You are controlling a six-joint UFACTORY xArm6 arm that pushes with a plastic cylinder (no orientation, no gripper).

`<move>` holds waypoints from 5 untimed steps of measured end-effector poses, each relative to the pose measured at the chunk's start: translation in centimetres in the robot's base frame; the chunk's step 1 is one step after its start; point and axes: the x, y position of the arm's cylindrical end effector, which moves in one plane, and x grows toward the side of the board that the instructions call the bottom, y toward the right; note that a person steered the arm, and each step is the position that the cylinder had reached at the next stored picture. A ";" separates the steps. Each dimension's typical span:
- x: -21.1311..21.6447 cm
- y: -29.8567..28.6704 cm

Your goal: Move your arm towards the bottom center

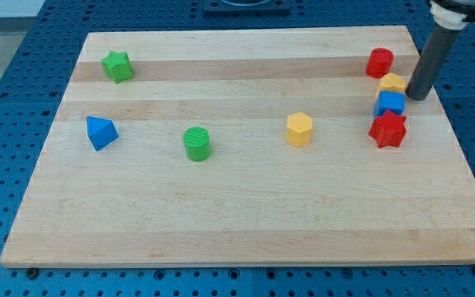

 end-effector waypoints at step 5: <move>-2.1 0.4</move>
